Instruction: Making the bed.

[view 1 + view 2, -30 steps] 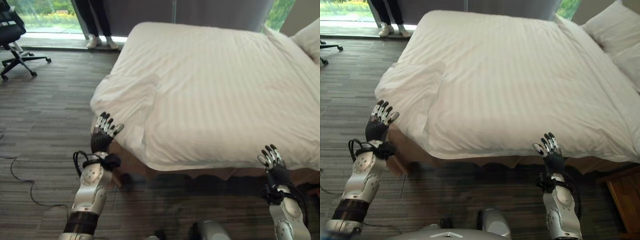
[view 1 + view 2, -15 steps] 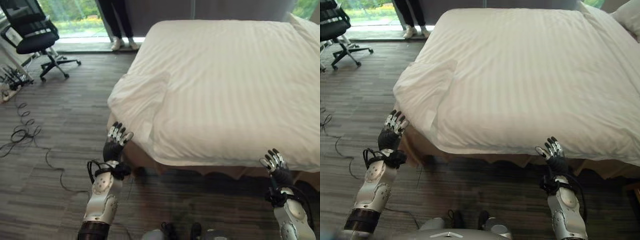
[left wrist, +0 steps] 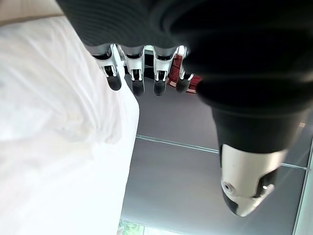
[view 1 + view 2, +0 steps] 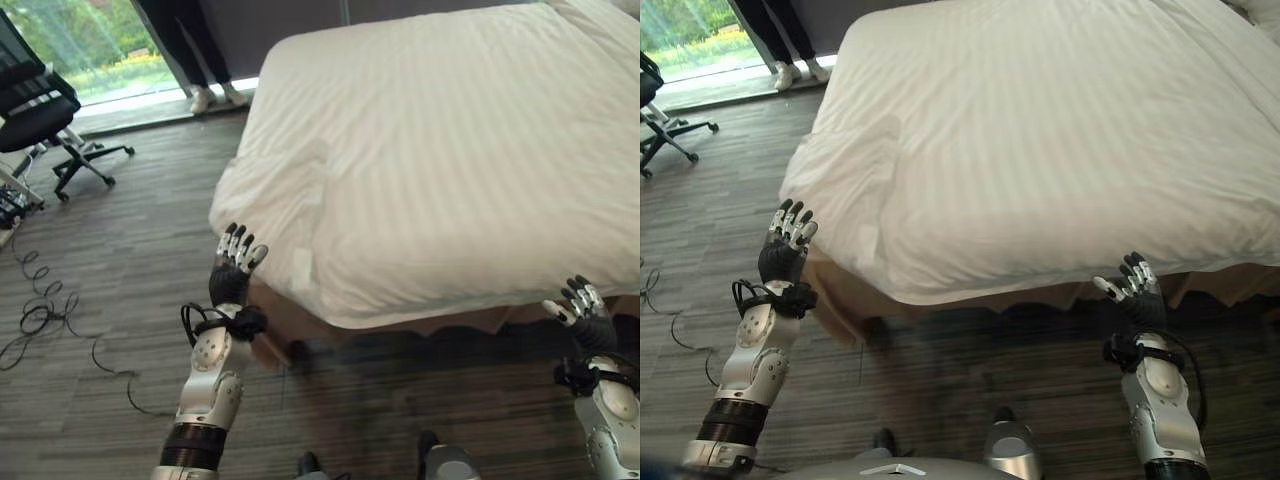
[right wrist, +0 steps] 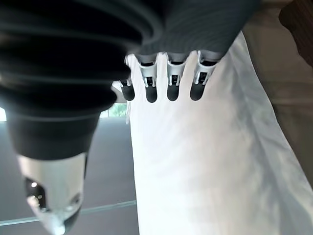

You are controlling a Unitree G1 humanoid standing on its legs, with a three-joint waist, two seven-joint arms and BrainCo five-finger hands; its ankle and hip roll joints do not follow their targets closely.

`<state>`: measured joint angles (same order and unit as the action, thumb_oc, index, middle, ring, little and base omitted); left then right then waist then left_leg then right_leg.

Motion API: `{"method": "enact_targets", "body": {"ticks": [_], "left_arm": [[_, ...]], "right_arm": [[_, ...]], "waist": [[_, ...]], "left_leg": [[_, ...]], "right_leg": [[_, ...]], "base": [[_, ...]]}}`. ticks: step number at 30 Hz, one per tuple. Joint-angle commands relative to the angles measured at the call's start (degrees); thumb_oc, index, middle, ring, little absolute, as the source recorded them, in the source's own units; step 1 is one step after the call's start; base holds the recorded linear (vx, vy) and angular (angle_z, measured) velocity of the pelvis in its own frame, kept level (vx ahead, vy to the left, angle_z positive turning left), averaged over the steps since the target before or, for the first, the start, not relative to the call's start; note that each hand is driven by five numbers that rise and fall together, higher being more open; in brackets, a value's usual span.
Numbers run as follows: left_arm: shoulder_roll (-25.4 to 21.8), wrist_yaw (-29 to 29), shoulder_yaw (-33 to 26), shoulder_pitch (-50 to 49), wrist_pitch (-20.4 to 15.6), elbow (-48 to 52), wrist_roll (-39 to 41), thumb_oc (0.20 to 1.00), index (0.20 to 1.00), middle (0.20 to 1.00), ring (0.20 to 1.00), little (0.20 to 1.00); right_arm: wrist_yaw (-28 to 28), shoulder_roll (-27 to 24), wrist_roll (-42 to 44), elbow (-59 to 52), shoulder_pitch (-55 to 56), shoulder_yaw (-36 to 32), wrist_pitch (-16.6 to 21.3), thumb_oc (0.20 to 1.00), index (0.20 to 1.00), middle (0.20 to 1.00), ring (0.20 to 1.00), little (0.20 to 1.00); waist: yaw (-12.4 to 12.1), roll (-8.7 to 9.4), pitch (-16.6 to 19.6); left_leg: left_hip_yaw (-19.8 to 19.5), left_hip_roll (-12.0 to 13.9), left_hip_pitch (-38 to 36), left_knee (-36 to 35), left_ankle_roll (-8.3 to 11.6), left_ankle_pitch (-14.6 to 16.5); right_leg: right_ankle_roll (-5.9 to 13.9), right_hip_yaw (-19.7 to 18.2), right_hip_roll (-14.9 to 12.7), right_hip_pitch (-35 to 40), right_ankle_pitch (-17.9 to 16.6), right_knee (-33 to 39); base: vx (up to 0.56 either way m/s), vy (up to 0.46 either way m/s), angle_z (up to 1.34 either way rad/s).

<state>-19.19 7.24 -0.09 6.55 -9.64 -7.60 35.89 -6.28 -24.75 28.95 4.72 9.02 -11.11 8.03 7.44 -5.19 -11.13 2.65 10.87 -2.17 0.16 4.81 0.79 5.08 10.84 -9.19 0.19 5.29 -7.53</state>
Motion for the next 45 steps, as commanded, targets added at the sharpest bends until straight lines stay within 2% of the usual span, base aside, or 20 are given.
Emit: {"method": "enact_targets", "body": {"ticks": [1, 2, 4, 5, 8, 9, 11, 12, 16, 17, 21, 22, 23, 28, 30, 33, 35, 40, 42, 45], "left_arm": [[-5.62, -0.02, -1.09, -0.45, -3.09, 3.08, -0.36, 1.0, 1.0, 1.0, 1.0, 1.0], [-5.98, 0.14, -0.2, 0.13, -2.92, 3.15, -1.07, 1.0, 1.0, 1.0, 1.0, 1.0], [-7.0, -0.42, 0.25, -0.88, -2.52, 4.02, -1.59, 1.0, 1.0, 1.0, 1.0, 1.0], [-7.92, -2.54, 1.24, -2.35, -0.85, 3.01, -3.94, 1.0, 1.0, 1.0, 1.0, 1.0], [-7.38, -2.83, 1.22, -2.52, -0.63, 2.89, -4.29, 1.0, 1.0, 1.0, 1.0, 1.0], [-6.4, -3.02, 0.78, -2.96, -0.63, 2.49, -3.97, 1.0, 1.0, 1.0, 1.0, 1.0], [-5.97, -3.13, 0.9, -3.11, -0.66, 2.48, -3.93, 1.0, 1.0, 1.0, 1.0, 1.0], [-4.82, -2.47, 0.35, -3.47, -0.71, 2.4, -4.22, 1.0, 1.0, 1.0, 1.0, 1.0], [-3.92, -1.84, -1.78, -5.88, -0.77, 3.47, -4.81, 1.0, 1.0, 1.0, 1.0, 1.0], [-3.17, -2.57, -3.23, -7.79, -0.71, 3.86, -3.93, 1.0, 1.0, 1.0, 1.0, 1.0], [-2.55, -2.74, -5.27, -9.02, -0.83, 4.92, -2.37, 1.0, 1.0, 1.0, 1.0, 1.0], [-2.34, -2.65, -5.63, -9.31, -0.95, 5.31, -2.13, 1.0, 1.0, 1.0, 1.0, 1.0], [-1.76, -1.96, -5.77, -9.07, -1.17, 5.26, -1.8, 1.0, 1.0, 1.0, 1.0, 1.0], [-1.92, -1.6, -6.68, -10.42, -1.56, 6.18, -1.89, 1.0, 1.0, 1.0, 1.0, 1.0], [-1.77, -1.22, -6.45, -9.92, -1.84, 6.35, -1.3, 1.0, 1.0, 1.0, 1.0, 1.0], [-1.24, -0.79, -4.82, -9.32, -2.16, 6.41, 0.11, 1.0, 1.0, 1.0, 1.0, 1.0], [-0.9, -0.95, -4.29, -9.22, -2.03, 6.01, 0.38, 1.0, 1.0, 1.0, 1.0, 1.0], [-1.59, -1.25, -2.08, -7.62, -1.75, 3.88, -0.43, 1.0, 1.0, 1.0, 1.0, 1.0], [-3.47, -1.59, -0.79, -5.48, -1.44, 3.23, -2.07, 1.0, 1.0, 1.0, 1.0, 1.0], [-5.81, -2.04, -1.6, -5.78, -1.21, 4.18, -3.71, 1.0, 1.0, 1.0, 1.0, 1.0]], "right_arm": [[-0.96, 1.91, -1.57, -0.08, -1.25, -0.59, 3.07, 1.0, 1.0, 1.0, 1.0, 1.0], [-1.5, 3.09, -0.81, -0.51, -1.32, 0.08, 3.39, 1.0, 1.0, 1.0, 1.0, 1.0], [-0.9, 5.71, 3.81, -1.15, -1.02, 0.51, 4.18, 1.0, 1.0, 1.0, 1.0, 1.0], [0.53, 6.6, 4.94, -1.26, 1.44, 0.4, 3.85, 1.0, 1.0, 1.0, 1.0, 1.0], [1.06, 6.77, 4.83, -1.48, 2.58, -0.13, 3.57, 1.0, 1.0, 1.0, 1.0, 1.0], [1.6, 6.18, 2.57, -0.94, 3.08, -0.74, 3.22, 1.0, 1.0, 1.0, 1.0, 1.0], [1.61, 5.9, 1.87, -0.53, 3.36, -0.76, 3.12, 1.0, 1.0, 1.0, 1.0, 1.0], [1.85, 6.17, 1.84, -0.51, 3.49, -0.72, 3.46, 1.0, 1.0, 1.0, 1.0, 1.0], [2.47, 6.06, 1.6, -0.48, 2.61, -0.16, 3.58, 1.0, 1.0, 1.0, 1.0, 1.0], [2.69, 5.91, 1.96, 0.12, 1.95, 0.24, 3.26, 1.0, 1.0, 1.0, 1.0, 1.0], [2.09, 5.63, 4.26, 1.48, -0.03, 0.58, 3.46, 1.0, 1.0, 1.0, 1.0, 1.0], [2.36, 5.37, 4.57, 1.91, -0.48, 0.91, 3.45, 1.0, 1.0, 1.0, 1.0, 1.0], [1.76, 4.05, 3.9, 2.56, -2.36, 1.48, 3.14, 1.0, 1.0, 1.0, 1.0, 1.0], [1.9, 4.17, 5.88, 2.38, -3.69, 2.28, 3.13, 1.0, 1.0, 1.0, 1.0, 1.0], [1.75, 4.08, 6.43, 2.53, -3.65, 2.68, 3.04, 1.0, 1.0, 1.0, 1.0, 1.0], [0.81, 3.39, 7.2, 2.01, -2.93, 2.11, 3.23, 1.0, 1.0, 1.0, 1.0, 1.0], [0.76, 3.15, 7.45, 1.52, -2.91, 1.9, 3.22, 1.0, 1.0, 1.0, 1.0, 1.0], [-0.35, 3.76, 4.65, -0.02, -2.93, 0.99, 3.67, 1.0, 1.0, 1.0, 1.0, 1.0], [-1.43, 5.74, 3.45, -1.04, -2.88, 0.35, 3.83, 1.0, 1.0, 1.0, 1.0, 1.0], [-0.63, 7.81, 2.34, -0.66, -2.98, 1.65, 4.18, 1.0, 1.0, 1.0, 1.0, 1.0]], "waist": [[-1.55, 3.67, 4.31], [-0.66, 3.68, 3.55], [0.17, 3.27, 2.44], [3.52, 2.36, 1.94], [3.82, 2.22, 1.86], [3.77, 2.67, 2.04], [3.47, 2.86, 2.19], [2.09, 3.68, 3.01], [-0.85, 4.76, 3.91], [-1.69, 5.36, 5.02], [-4.11, 6.42, 4.89], [-4.92, 6.67, 4.22], [-6.63, 7.07, 3.24], [-7.5, 7.88, 3.91], [-7.75, 8.31, 3.84], [-5.92, 6.8, 4.08], [-5.64, 6.14, 4.17], [-4.43, 3.14, 4.43], [-3.09, 2.53, 4.09], [-3.73, 1.77, 2.61]], "left_leg": [[-0.84, -5.73, 0.42, 0.16, -6.75, 2.34], [-1.26, -7.74, 0.5, 1.0, -8.51, 2.57], [-1.49, -10.06, -1.21, -0.15, -10.52, 2.49], [-2.54, -11.65, -2.4, -3.26, -11.24, 0.61], [-1.51, -11.98, -3.73, -4.82, -10.87, 0.62], [0.01, -12.43, -3.96, -5.16, -10.24, 0.92], [0.03, -12.49, -4.14, -5.16, -9.91, 1.29], [1.06, -13.15, -4.14, -5.16, -9.6, 1.51], [3.01, -13.49, -4.53, -5.16, -9.13, 2.03], [4.21, -13.9, -4.2, -4.95, -8.84, 2.03], [7.33, -13.13, -2.23, 1.74, -7.8, 4.28], [6.01, -13.15, -0.86, 5.05, -7.48, 4.41], [0.52, -14.66, 1.66, 8.23, -6.52, 4.32], [-0.63, -11.82, 1.26, 6.35, -6.62, 3.98], [-5.08, -10.81, 2.0, 6.6, -6.67, 1.49], [-4.64, -6.18, -0.49, 1.59, -5.46, -2.26], [-4.36, -5.79, -1.28, -0.36, -4.83, -2.86], [-3.37, -8.28, -2.24, -5.16, -5.22, -0.08], [-0.92, -10.56, -2.07, -5.16, -6.97, 1.36], [2.18, -10.69, -2.38, -5.16, -8.91, 1.98]], "right_leg": [[-1.34, -6.43, -8.73, -0.58, -8.07, -8.67], [-2.77, -8.73, -9.42, -2.22, -13.09, -12.55], [-3.49, -12.72, -8.8, -6.95, -19.22, -19.19], [-4.18, -20.9, 0.54, -12.86, -16.93, -25.62], [-3.83, -19.8, 3.81, -13.01, -13.43, -22.64], [-3.67, -18.29, 8.52, -12.75, -5.96, -17.14], [-3.07, -17.82, 10.52, -11.1, -4.33, -13.05], [-2.79, -12.8, 11.54, -8.11, -2.73, -5.86], [-3.04, -2.92, 10.74, -5.88, -0.93, -4.82], [-3.31, -3.11, 10.91, -1.59, -0.91, 2.09], [-3.82, -3.73, 10.98, 2.14, -3.05, 7.56], [-4.1, -4.53, 10.98, 2.49, -2.92, 7.78], [-4.5, -6.57, 10.66, 2.28, -3.31, 7.8], [-4.05, -8.98, 9.68, 1.95, -4.02, 8.63], [-4.66, -10.38, 8.81, 1.55, -4.16, 8.91], [-4.94, -9.84, 7.5, 2.09, -3.18, 9.12], [-4.8, -9.6, 7.23, 2.23, -3.16, 9.26], [-2.33, -10.42, 5.23, 0.65, -5.53, 9.85], [0.12, -12.0, 3.08, -0.65, -8.37, 10.69], [0.6, -10.13, 2.94, -4.31, -7.75, 3.85]], "base": [[0.24, 1.018, 0.16], [0.17, 0.834, 0.22], [0.18, 0.836, 0.62], [0.17, 0.698, 0.56], [0.13, 0.39, 0.14], [0.11, 0.222, 0.16], [0.08, 0.119, -0.41], [0.08, 0.072, -0.39], [0.04, 0.017, -0.34], [0.06, -0.06, -1.38], [0.01, -0.077, -0.53], [-0.13, -0.062, -0.75], [-0.11, -0.026, -0.74], [-0.04, 0.032, -0.52], [-0.05, 0.067, -0.64], [0.0, 0.225, 0.01], [-0.01, 0.311, 0.2], [-0.03, 0.578, -0.06], [-0.02, 0.59, 0.0], [-0.08, 0.458, -0.44]]}}
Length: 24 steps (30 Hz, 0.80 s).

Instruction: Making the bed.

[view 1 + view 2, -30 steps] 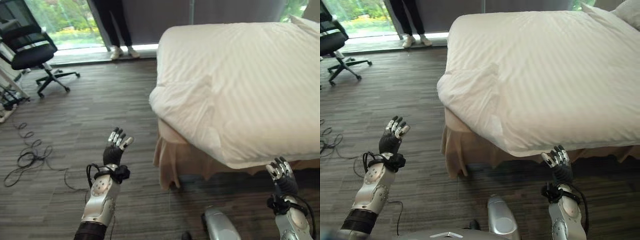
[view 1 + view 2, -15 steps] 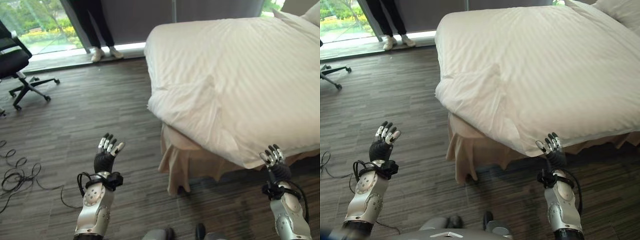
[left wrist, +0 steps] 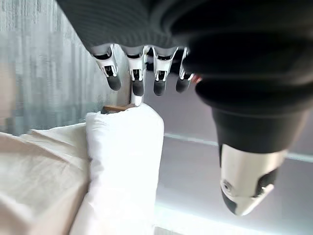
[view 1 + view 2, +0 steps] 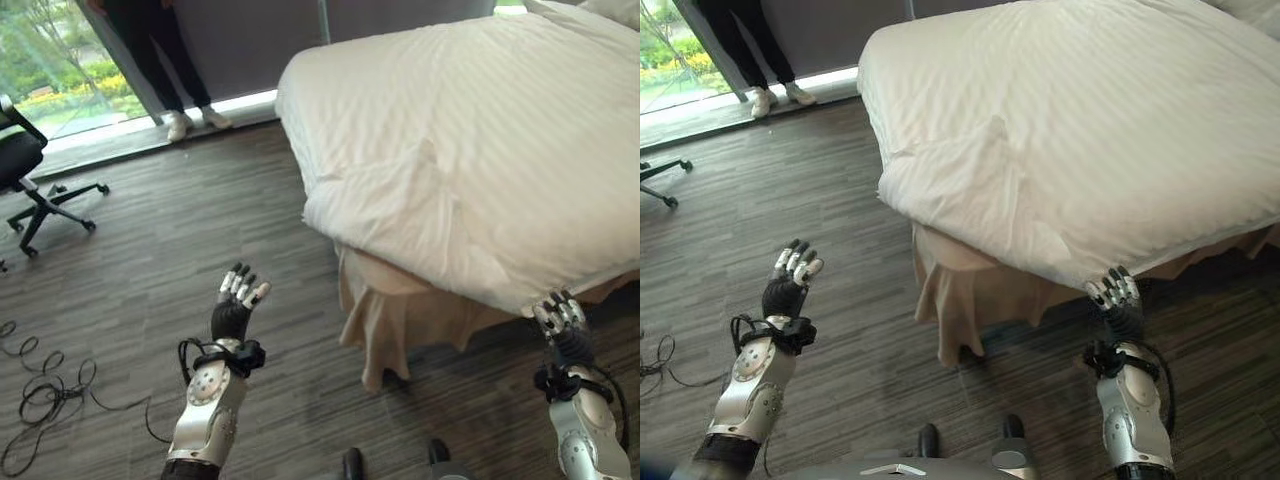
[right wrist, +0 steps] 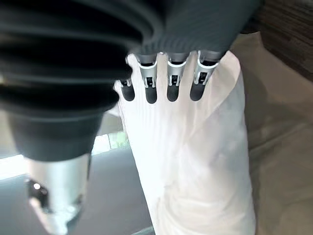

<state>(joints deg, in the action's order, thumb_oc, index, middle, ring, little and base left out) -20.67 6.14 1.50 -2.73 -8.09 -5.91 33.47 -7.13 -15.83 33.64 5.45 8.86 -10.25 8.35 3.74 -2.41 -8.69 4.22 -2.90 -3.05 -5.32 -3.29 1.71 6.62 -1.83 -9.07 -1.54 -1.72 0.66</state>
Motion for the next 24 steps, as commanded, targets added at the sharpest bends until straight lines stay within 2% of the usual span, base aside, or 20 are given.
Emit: {"method": "enact_targets", "body": {"ticks": [1, 2, 3, 5, 6, 7, 8, 9, 10, 11, 13, 15, 16, 17, 18, 19, 21, 22, 24], "left_arm": [[-4.75, -0.84, -3.55, 3.48, -2.77, 2.74, -1.15, 1.0, 1.0, 1.0, 1.0, 1.0], [-4.76, -0.84, -3.6, 3.47, -2.76, 2.75, -1.14, 1.0, 1.0, 1.0, 1.0, 1.0], [-4.5, -0.76, -4.5, 2.9, -2.32, 3.11, -1.03, 1.0, 1.0, 1.0, 1.0, 1.0], [-3.79, -0.78, -5.59, 1.75, -2.18, 3.56, -1.2, 1.0, 1.0, 1.0, 1.0, 1.0], [-3.17, -0.84, -5.92, 1.3, -2.15, 3.58, -0.98, 1.0, 1.0, 1.0, 1.0, 1.0], [-3.16, -0.85, -5.94, 1.25, -2.14, 3.61, -0.98, 1.0, 1.0, 1.0, 1.0, 1.0], [-2.14, -1.1, -7.19, -0.37, -2.04, 3.71, -0.6, 1.0, 1.0, 1.0, 1.0, 1.0], [-2.18, -1.13, -7.23, -0.48, -2.0, 3.8, -0.58, 1.0, 1.0, 1.0, 1.0, 1.0], [-1.04, -1.38, -7.57, -1.76, -1.75, 3.23, -0.2, 1.0, 1.0, 1.0, 1.0, 1.0], [-0.54, -1.36, -7.6, -2.09, -1.78, 2.74, 0.21, 1.0, 1.0, 1.0, 1.0, 1.0], [0.57, -1.19, -8.36, -2.97, -1.86, 2.56, 1.47, 1.0, 1.0, 1.0, 1.0, 1.0], [1.11, -1.36, -8.71, -3.27, -1.78, 2.52, 2.01, 1.0, 1.0, 1.0, 1.0, 1.0], [1.25, -1.25, -8.61, -3.01, -2.01, 2.59, 2.46, 1.0, 1.0, 1.0, 1.0, 1.0], [1.22, -1.26, -8.61, -2.96, -2.02, 2.57, 2.47, 1.0, 1.0, 1.0, 1.0, 1.0], [1.64, -0.86, -8.39, -2.62, -2.47, 2.77, 3.24, 1.0, 1.0, 1.0, 1.0, 1.0], [2.38, -0.98, -8.09, -2.68, -2.59, 2.8, 4.09, 1.0, 1.0, 1.0, 1.0, 1.0], [3.0, -1.13, -7.78, -2.89, -2.62, 2.86, 4.62, 1.0, 1.0, 1.0, 1.0, 1.0], [3.01, -1.13, -7.76, -2.91, -2.62, 2.86, 4.62, 1.0, 1.0, 1.0, 1.0, 1.0], [2.73, -0.84, -6.95, -2.63, -2.79, 2.9, 5.04, 1.0, 1.0, 1.0, 1.0, 1.0]], "right_arm": [[0.35, -0.88, -1.92, -1.06, -3.03, 1.69, 3.77, 1.0, 1.0, 1.0, 1.0, 1.0], [0.35, -0.88, -1.9, -1.03, -3.07, 1.73, 3.79, 1.0, 1.0, 1.0, 1.0, 1.0], [1.84, 0.25, 0.91, -0.79, -3.1, 3.45, 3.28, 1.0, 1.0, 1.0, 1.0, 1.0], [2.68, -0.31, -1.33, -0.5, -2.76, 4.41, 2.51, 1.0, 1.0, 1.0, 1.0, 1.0], [2.67, -0.8, -2.87, -0.22, -3.02, 4.95, 2.15, 1.0, 1.0, 1.0, 1.0, 1.0], [2.65, -0.8, -2.91, -0.2, -3.02, 4.98, 2.15, 1.0, 1.0, 1.0, 1.0, 1.0], [3.02, -0.79, -3.27, -0.04, -3.58, 5.76, 1.66, 1.0, 1.0, 1.0, 1.0, 1.0], [3.02, -0.75, -3.27, -0.06, -3.53, 5.79, 1.63, 1.0, 1.0, 1.0, 1.0, 1.0], [3.42, -1.15, -2.81, 0.51, -3.65, 6.63, 1.28, 1.0, 1.0, 1.0, 1.0, 1.0], [3.8, -1.32, -2.22, 0.59, -3.89, 6.96, 1.2, 1.0, 1.0, 1.0, 1.0, 1.0], [4.39, -1.66, -0.74, -0.15, -4.77, 7.45, 1.12, 1.0, 1.0, 1.0, 1.0, 1.0], [4.92, -2.45, -0.31, 0.71, -5.18, 7.96, 1.12, 1.0, 1.0, 1.0, 1.0, 1.0], [4.95, -2.91, -0.13, 0.74, -5.7, 8.45, 1.07, 1.0, 1.0, 1.0, 1.0, 1.0], [4.95, -2.89, -0.13, 0.76, -5.75, 8.43, 1.07, 1.0, 1.0, 1.0, 1.0, 1.0], [4.97, -3.6, 0.11, 1.03, -6.42, 9.05, 1.08, 1.0, 1.0, 1.0, 1.0, 1.0], [5.23, -4.11, 0.96, 1.43, -7.19, 9.31, 0.83, 1.0, 1.0, 1.0, 1.0, 1.0], [5.14, -4.23, 1.44, 1.16, -6.9, 8.62, 0.8, 1.0, 1.0, 1.0, 1.0, 1.0], [5.13, -4.24, 1.44, 1.12, -6.85, 8.61, 0.77, 1.0, 1.0, 1.0, 1.0, 1.0], [4.62, -4.7, 1.46, 0.69, -6.65, 8.17, 1.18, 1.0, 1.0, 1.0, 1.0, 1.0]], "waist": [[-0.37, -1.22, -0.29], [-0.33, -1.15, -0.36], [-0.84, -1.05, -0.5], [-1.8, -0.5, -0.06], [-2.46, 0.02, 0.29], [-2.39, 0.02, 0.28], [-4.74, 1.29, 1.61], [-4.77, 1.25, 1.58], [-4.69, 2.12, 2.19], [-4.99, 2.44, 2.34], [-5.74, 2.95, 2.62], [-6.46, 4.2, 1.73], [-7.45, 4.89, 0.71], [-7.4, 4.95, 0.75], [-8.79, 5.17, -0.38], [-9.64, 5.68, -0.79], [-8.69, 6.1, -0.51], [-8.64, 6.1, -0.5], [-7.86, 6.11, -0.2]], "left_leg": [[1.51, 3.2, -1.67, 0.32, -0.91, 1.17], [1.52, 3.17, -1.74, 0.32, -0.89, 1.21], [3.03, 2.95, -2.0, 0.32, -0.93, 1.6], [4.93, 2.79, -2.05, 0.32, -0.65, 1.93], [5.92, 2.62, -1.99, 0.32, -0.41, 2.02], [5.88, 2.65, -2.04, 0.32, -0.36, 2.04], [9.0, 2.75, -2.44, 0.32, 0.76, 2.88], [9.05, 2.86, -2.56, 0.32, 0.82, 2.87], [9.43, 3.07, -2.61, 0.32, 1.3, 2.32], [9.77, 3.32, -2.91, 0.32, 1.49, 2.1], [10.79, 3.7, -3.48, 0.7, 1.71, 2.03], [10.56, 4.59, -1.33, 7.46, 2.76, 2.66], [7.94, 4.32, 0.88, 11.76, 2.87, 1.82], [7.9, 4.31, 1.14, 12.05, 2.86, 1.88], [1.88, 3.2, 3.95, 16.74, 3.33, 0.98], [-4.96, 1.72, 5.26, 17.18, 3.9, 1.29], [-6.04, 3.54, 5.41, 15.58, 4.04, 0.5], [-6.1, 3.53, 5.28, 15.34, 4.07, 0.38], [-6.19, 6.29, 4.78, 14.41, 4.01, -1.46]], "right_leg": [[-1.24, 4.48, 3.1, -3.55, 0.56, -8.36], [-1.26, 4.43, 3.06, -3.82, 0.97, -9.07], [-2.56, 10.41, 2.9, -3.86, 4.34, -14.82], [-2.97, 15.98, 2.94, -3.27, 7.04, -17.35], [-3.3, 18.97, 2.78, -2.54, 8.34, -16.89], [-3.34, 19.05, 2.81, -2.4, 8.36, -16.77], [-2.88, 26.74, 2.59, 1.68, 7.63, -7.78], [-2.92, 26.78, 2.9, 2.17, 7.12, -6.85], [-3.07, 23.84, 4.74, 3.9, 6.5, -2.28], [-3.24, 21.43, 5.79, 4.25, 5.96, -1.07], [-3.64, 21.18, 6.31, 5.61, 5.53, 1.34], [-4.49, 20.21, 6.83, 6.93, 5.69, 2.63], [-5.41, 19.75, 6.78, 6.94, 5.43, 3.09], [-5.45, 19.81, 6.77, 6.89, 5.34, 3.23], [-6.07, 18.51, 6.81, 6.72, 5.11, 3.05], [-6.29, 16.83, 6.68, 6.73, 4.89, 3.28], [-6.42, 16.77, 5.84, 7.06, 5.19, 3.29], [-6.44, 16.83, 5.83, 7.07, 5.26, 3.22], [-6.57, 16.83, 4.93, 7.37, 6.33, 2.26]], "base": [[-0.06, 0.178, -0.77], [-0.06, 0.214, -1.09], [-0.04, 0.157, -0.97], [-0.05, 0.115, -0.66], [-0.02, 0.017, -0.67], [0.0, -0.059, -0.94], [0.02, -0.062, -0.85], [0.02, -0.155, -0.63], [0.03, -0.153, -0.73], [0.05, -0.191, -0.52], [0.06, -0.166, -0.22], [-0.01, -0.223, -0.29], [-0.06, -0.145, -0.28], [-0.1, -0.124, -0.21], [-0.04, -0.112, -0.49], [-0.03, -0.127, -0.67], [0.05, -0.06, -0.69], [0.08, -0.014, -0.24], [0.1, 0.041, 0.06]]}}
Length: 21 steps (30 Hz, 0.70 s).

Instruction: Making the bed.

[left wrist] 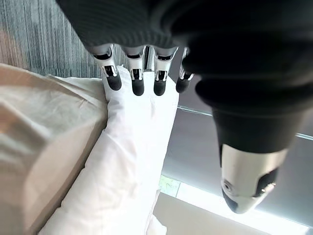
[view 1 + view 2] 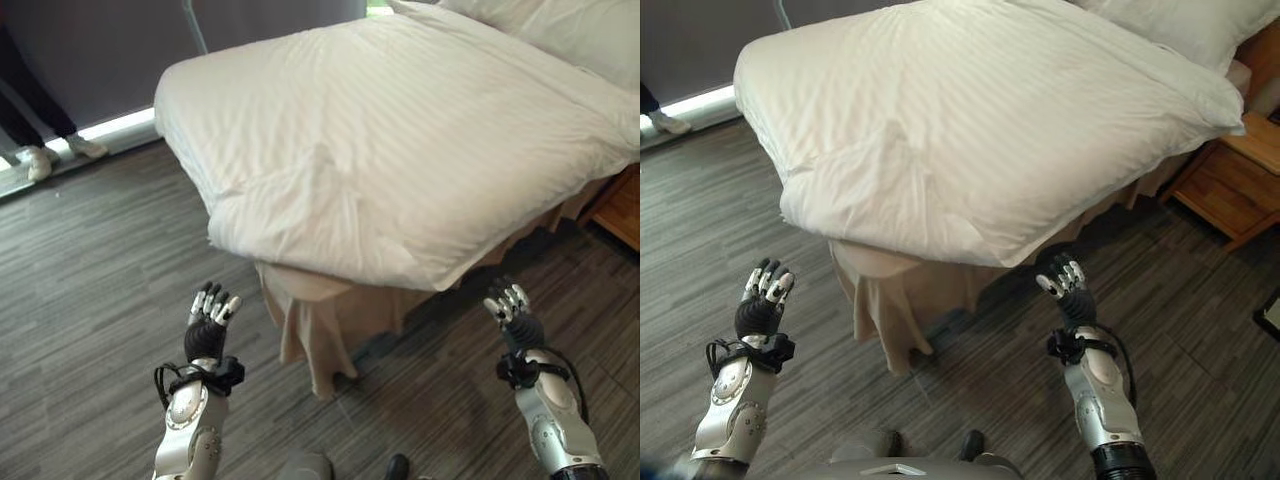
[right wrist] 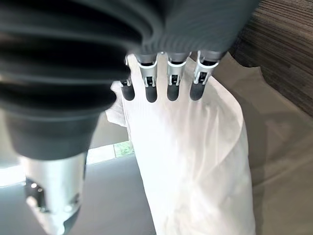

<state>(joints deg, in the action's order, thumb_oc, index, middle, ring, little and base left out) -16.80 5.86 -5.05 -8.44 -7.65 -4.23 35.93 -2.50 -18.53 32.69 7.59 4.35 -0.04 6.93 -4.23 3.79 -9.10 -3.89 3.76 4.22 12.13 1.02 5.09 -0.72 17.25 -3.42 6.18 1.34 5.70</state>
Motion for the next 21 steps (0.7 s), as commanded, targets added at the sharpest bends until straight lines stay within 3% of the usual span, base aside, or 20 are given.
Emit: {"method": "enact_targets", "body": {"ticks": [1, 4, 6, 10, 11, 12, 13, 15, 16, 17, 18, 19, 21], "left_arm": [[-1.12, -0.2, -0.13, 3.49, -3.26, 1.23, 2.87, 1.0, 1.0, 1.0, 1.0, 1.0], [-1.55, 0.28, 1.31, 5.47, -3.51, 1.31, 2.97, 1.0, 1.0, 1.0, 1.0, 1.0], [-2.11, -0.02, 2.73, 7.61, -3.77, 1.53, 2.82, 1.0, 1.0, 1.0, 1.0, 1.0], [-3.35, -0.29, 4.69, 10.25, -3.61, 0.94, 2.41, 1.0, 1.0, 1.0, 1.0, 1.0], [-3.91, -0.8, 5.79, 11.7, -3.61, 0.41, 2.27, 1.0, 1.0, 1.0, 1.0, 1.0], [-3.93, -0.81, 5.85, 11.74, -3.64, 0.35, 2.27, 1.0, 1.0, 1.0, 1.0, 1.0], [-4.18, -1.0, 6.45, 12.05, -3.63, 0.1, 1.97, 1.0, 1.0, 1.0, 1.0, 1.0], [-5.08, -0.15, 6.44, 12.5, -3.59, -0.37, 0.1, 1.0, 1.0, 1.0, 1.0, 1.0], [-5.64, -0.1, 6.15, 12.32, -3.45, 0.04, -0.17, 1.0, 1.0, 1.0, 1.0, 1.0], [-7.16, -0.58, 5.16, 11.25, -3.5, 1.49, -0.89, 1.0, 1.0, 1.0, 1.0, 1.0], [-7.63, -0.86, 5.24, 11.23, -3.58, 1.53, -1.26, 1.0, 1.0, 1.0, 1.0, 1.0], [-7.62, -0.87, 5.23, 11.25, -3.57, 1.52, -1.26, 1.0, 1.0, 1.0, 1.0, 1.0], [-7.92, -1.42, 4.66, 11.07, -3.52, 1.65, -1.76, 1.0, 1.0, 1.0, 1.0, 1.0]], "right_arm": [[-0.44, -2.13, 2.52, -1.72, -1.92, -2.29, 2.86, 1.0, 1.0, 1.0, 1.0, 1.0], [-1.47, -2.87, 1.88, -2.29, -0.89, -3.28, 3.37, 1.0, 1.0, 1.0, 1.0, 1.0], [-1.74, -3.76, 0.53, -2.25, 0.22, -4.29, 3.17, 1.0, 1.0, 1.0, 1.0, 1.0], [-2.77, -3.66, -0.24, -2.1, 0.54, -5.8, 3.33, 1.0, 1.0, 1.0, 1.0, 1.0], [-2.9, -2.86, -1.38, -3.07, 1.52, -7.08, 3.29, 1.0, 1.0, 1.0, 1.0, 1.0], [-2.92, -2.81, -1.42, -3.13, 1.58, -7.13, 3.26, 1.0, 1.0, 1.0, 1.0, 1.0], [-2.95, -2.68, -2.55, -3.1, 2.12, -7.51, 3.08, 1.0, 1.0, 1.0, 1.0, 1.0], [-3.92, -1.81, -2.98, -2.7, 1.72, -7.66, 3.43, 1.0, 1.0, 1.0, 1.0, 1.0], [-4.35, -1.07, -2.18, -2.42, 0.92, -7.25, 3.62, 1.0, 1.0, 1.0, 1.0, 1.0], [-3.09, -0.24, -0.78, -2.47, 0.68, -6.4, 3.59, 1.0, 1.0, 1.0, 1.0, 1.0], [-2.29, -0.64, -1.39, -2.13, 1.0, -6.05, 3.35, 1.0, 1.0, 1.0, 1.0, 1.0], [-2.28, -0.65, -1.39, -2.12, 0.96, -6.05, 3.35, 1.0, 1.0, 1.0, 1.0, 1.0], [-1.29, -1.9, -2.76, -1.99, 1.22, -6.18, 2.83, 1.0, 1.0, 1.0, 1.0, 1.0]], "waist": [[0.7, -0.41, 0.28], [2.55, -2.0, 0.96], [3.94, -3.77, 1.87], [5.17, -4.71, 2.36], [5.97, -4.82, 2.96], [6.0, -4.72, 2.99], [6.38, -4.88, 3.39], [6.65, -5.56, 3.42], [6.78, -6.36, 2.71], [7.98, -7.23, 1.49], [8.73, -7.34, 1.08], [8.65, -7.27, 1.16], [9.39, -6.93, 0.83]], "left_leg": [[2.55, 1.18, -2.93, -4.62, -0.04, -6.86], [7.05, 5.24, -5.73, -10.79, 1.45, -12.18], [8.34, 6.53, -7.18, -13.34, 2.91, -13.65], [11.14, 5.83, -6.72, -12.08, 2.35, -10.08], [12.76, 3.7, -6.4, -11.3, 0.25, -3.52], [12.71, 3.5, -6.33, -11.15, 0.1, -3.38], [12.75, 1.96, -6.88, -12.5, -1.15, -2.08], [13.41, -1.87, -8.37, -16.35, -4.78, -1.42], [13.88, -2.86, -8.81, -17.12, -5.89, -1.53], [13.94, -3.18, -9.21, -17.13, -6.22, -1.65], [13.1, -3.35, -9.57, -17.13, -6.22, -1.72], [13.19, -3.41, -9.44, -17.13, -6.23, -1.77], [13.06, -3.89, -9.8, -17.13, -5.86, -1.44]], "right_leg": [[0.62, -2.04, -1.25, -0.46, 3.65, -3.31], [0.88, -1.51, -2.54, -0.21, 4.11, -4.07], [1.79, -0.97, -4.09, 0.46, 3.85, -4.39], [3.42, 0.35, -6.82, 1.21, 2.97, -4.79], [5.17, 1.35, -9.62, 1.97, 0.26, -4.8], [5.34, 1.44, -9.81, 2.08, 0.16, -4.65], [6.29, 1.64, -11.32, 1.48, -2.81, -5.82], [7.79, 2.05, -15.44, -1.29, -11.91, -9.68], [7.38, 2.32, -16.73, -3.24, -13.44, -13.76], [6.02, -3.4, -14.65, -8.64, -10.83, -24.02], [5.58, -6.95, -11.92, -11.15, -8.87, -27.98], [5.52, -7.07, -11.99, -11.46, -8.76, -28.26], [4.88, -7.48, -7.63, -14.0, -3.92, -30.1]], "base": [[0.11, 0.126, 0.01], [0.13, 0.241, 0.04], [0.21, 0.545, 0.13], [0.15, 0.557, 0.22], [0.13, 0.507, 0.27], [0.19, 0.743, 0.29], [0.12, 0.549, 0.57], [0.15, 0.877, 0.51], [0.12, 0.897, 0.38], [0.09, 0.663, 0.4], [0.06, 0.402, 0.27], [0.06, 0.18, 0.07], [0.07, 0.184, 0.32]]}}
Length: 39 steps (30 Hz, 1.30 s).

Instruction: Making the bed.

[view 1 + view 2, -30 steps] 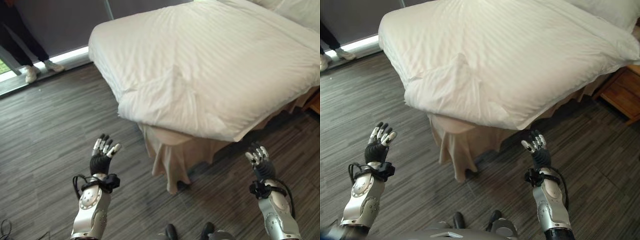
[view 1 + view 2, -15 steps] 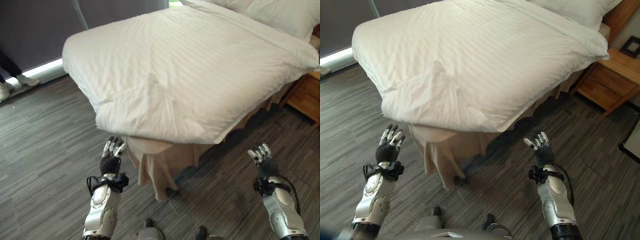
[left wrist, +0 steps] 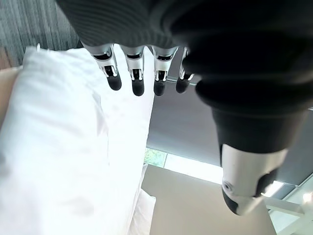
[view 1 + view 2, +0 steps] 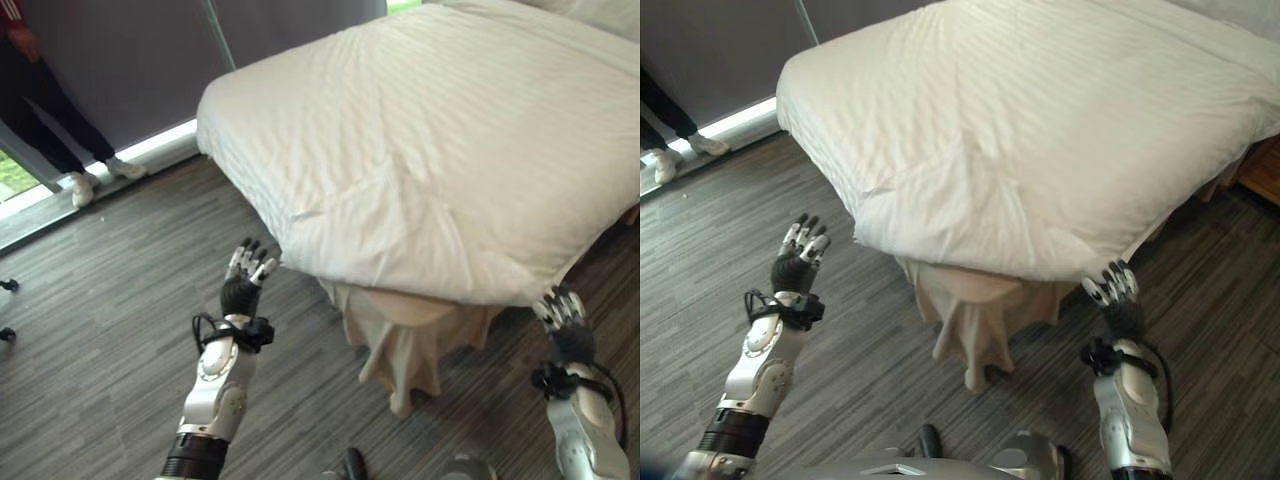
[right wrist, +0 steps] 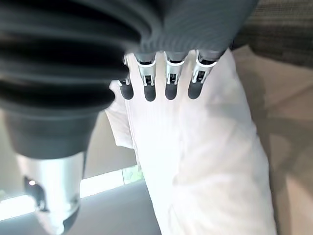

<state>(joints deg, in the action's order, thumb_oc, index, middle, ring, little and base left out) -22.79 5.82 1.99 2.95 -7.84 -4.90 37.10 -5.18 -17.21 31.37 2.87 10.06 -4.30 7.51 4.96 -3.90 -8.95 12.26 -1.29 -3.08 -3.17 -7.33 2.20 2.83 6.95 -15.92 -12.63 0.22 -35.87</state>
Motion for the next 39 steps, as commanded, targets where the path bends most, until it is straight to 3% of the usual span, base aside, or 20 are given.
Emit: {"method": "enact_targets", "body": {"ticks": [1, 3, 5, 6, 13, 24, 26, 27, 30, 34, 36, 37, 39], "left_arm": [[-1.78, -1.35, -2.57, -0.63, -3.19, 2.35, -2.85, 1.0, 1.0, 1.0, 1.0, 1.0], [-1.14, -0.97, -3.42, -1.37, -2.78, 1.94, -2.32, 1.0, 1.0, 1.0, 1.0, 1.0], [-0.59, -1.24, -4.12, -2.23, -2.57, 2.21, -1.97, 1.0, 1.0, 1.0, 1.0, 1.0], [-0.01, -1.63, -4.74, -3.39, -2.51, 1.88, -2.33, 1.0, 1.0, 1.0, 1.0, 1.0], [1.05, -3.33, -5.06, -6.59, -2.26, 2.75, -0.15, 1.0, 1.0, 1.0, 1.0, 1.0], [1.06, -4.25, -3.67, -5.45, -1.33, 2.82, -1.53, 1.0, 1.0, 1.0, 1.0, 1.0], [0.47, -5.66, -1.45, -5.03, -1.08, 3.88, -0.87, 1.0, 1.0, 1.0, 1.0, 1.0], [0.55, -5.67, -1.5, -4.98, -1.08, 3.87, -0.86, 1.0, 1.0, 1.0, 1.0, 1.0], [-1.44, -7.61, 2.37, -5.28, -1.32, 5.39, 2.03, 1.0, 1.0, 1.0, 1.0, 1.0], [-2.84, -8.78, 4.91, -5.97, -1.37, 6.0, 4.58, 1.0, 1.0, 1.0, 1.0, 1.0], [-3.01, -8.88, 5.53, -6.14, -1.31, 6.16, 5.1, 1.0, 1.0, 1.0, 1.0, 1.0], [-4.12, -9.05, 6.92, -7.12, -1.06, 6.86, 6.34, 1.0, 1.0, 1.0, 1.0, 1.0], [-4.26, -9.27, 7.07, -7.28, -1.09, 7.12, 6.52, 1.0, 1.0, 1.0, 1.0, 1.0]], "right_arm": [[1.29, -3.4, -1.6, 2.62, -4.44, -2.09, 2.17, 1.0, 1.0, 1.0, 1.0, 1.0], [1.16, -3.9, -2.4, 3.03, -4.58, -2.84, 2.1, 1.0, 1.0, 1.0, 1.0, 1.0], [1.11, -5.03, -5.08, 3.74, -4.58, -3.55, 1.73, 1.0, 1.0, 1.0, 1.0, 1.0], [0.9, -6.37, -8.53, 4.04, -4.71, -3.92, 1.43, 1.0, 1.0, 1.0, 1.0, 1.0], [-0.01, -10.71, -9.48, 7.98, -9.53, -4.3, 1.39, 1.0, 1.0, 1.0, 1.0, 1.0], [-2.2, -9.86, -10.0, 8.69, -6.14, -9.34, 1.68, 1.0, 1.0, 1.0, 1.0, 1.0], [-3.31, -16.11, -13.86, 13.5, -9.7, -8.88, 0.53, 1.0, 1.0, 1.0, 1.0, 1.0], [-3.31, -16.27, -13.8, 13.78, -9.94, -8.77, 0.65, 1.0, 1.0, 1.0, 1.0, 1.0], [-2.85, -27.4, -13.65, 24.92, -19.23, -4.29, -0.1, 1.0, 1.0, 1.0, 1.0, 1.0], [-2.42, -33.43, -14.26, 35.91, -31.32, 4.13, -0.71, 1.0, 1.0, 1.0, 1.0, 1.0], [-2.7, -33.8, -13.88, 38.67, -34.76, 6.26, -0.87, 1.0, 1.0, 1.0, 1.0, 1.0], [-2.13, -36.95, -17.86, 47.12, -45.37, 14.86, -2.36, 1.0, 1.0, 1.0, 1.0, 1.0], [-2.04, -37.52, -18.55, 50.15, -49.56, 17.94, -2.46, 1.0, 1.0, 1.0, 1.0, 1.0]], "waist": [[0.27, 0.89, 0.54], [0.11, 1.55, 0.1], [-0.46, 2.27, 0.56], [-1.36, 2.85, 1.1], [-3.45, 3.7, 3.7], [-2.19, 3.59, 4.15], [-2.52, 3.95, 4.25], [-2.47, 3.87, 4.21], [-3.44, 4.14, 3.24], [-4.54, 4.03, 2.43], [-4.76, 3.93, 2.26], [-6.02, 4.02, 1.65], [-6.04, 3.87, 1.48]], "left_leg": [[-2.87, 1.07, -2.63, -1.83, 2.64, 1.51], [-2.73, 0.92, -3.05, -1.83, 3.17, 1.58], [-2.95, 0.31, -2.88, -1.83, 3.47, 1.83], [-3.86, -0.17, -3.1, -1.83, 3.43, 2.26], [-2.19, 0.2, -3.26, -1.83, 3.97, 2.52], [-1.82, 0.73, -5.16, -1.83, 4.75, 3.14], [-1.89, 0.9, -4.81, -1.83, 4.89, 3.16], [-1.9, 0.9, -4.79, -1.83, 4.89, 3.15], [-2.59, 0.79, -3.44, -1.83, 5.09, 2.62], [-2.94, 0.71, -2.05, -1.83, 5.2, 2.18], [-3.0, 0.66, -1.63, -1.83, 5.26, 2.03], [-3.15, 0.69, -0.68, -1.83, 5.41, 1.65], [-3.09, 0.74, -0.34, -1.83, 5.44, 1.54]], "right_leg": [[1.09, 2.95, 6.39, 4.11, -0.92, 11.92], [0.27, 2.77, 10.85, 3.49, 3.45, 15.8], [0.34, 2.33, 13.22, 4.83, 3.93, 21.98], [0.38, 2.11, 13.65, 8.66, 3.46, 28.65], [0.31, 0.97, 14.88, 14.33, 0.13, 39.88], [-0.24, -0.97, 15.69, 16.65, 1.43, 40.87], [-0.21, -0.79, 15.89, 16.38, 1.56, 40.87], [-0.21, -0.79, 15.89, 16.36, 1.55, 40.87], [-0.1, -0.18, 15.8, 15.47, 1.23, 40.87], [-0.08, 0.06, 15.69, 14.34, 0.77, 40.87], [-0.1, 0.09, 15.72, 13.97, 0.64, 40.87], [-0.16, 0.16, 15.79, 12.99, 0.33, 40.87], [-0.16, 0.12, 15.83, 12.66, 0.24, 40.87]], "base": [[0.06, 0.158, 0.34], [0.07, 0.076, 0.21], [0.14, -0.007, 0.09], [0.15, -0.035, 0.12], [0.13, -0.095, -0.06], [0.06, -0.082, -0.24], [0.04, -0.072, -0.11], [0.01, -0.04, -0.14], [-0.02, -0.014, 0.04], [-0.02, -0.003, 0.05], [-0.03, -0.002, 0.0], [-0.02, -0.006, 0.12], [-0.03, -0.011, 0.17]]}}
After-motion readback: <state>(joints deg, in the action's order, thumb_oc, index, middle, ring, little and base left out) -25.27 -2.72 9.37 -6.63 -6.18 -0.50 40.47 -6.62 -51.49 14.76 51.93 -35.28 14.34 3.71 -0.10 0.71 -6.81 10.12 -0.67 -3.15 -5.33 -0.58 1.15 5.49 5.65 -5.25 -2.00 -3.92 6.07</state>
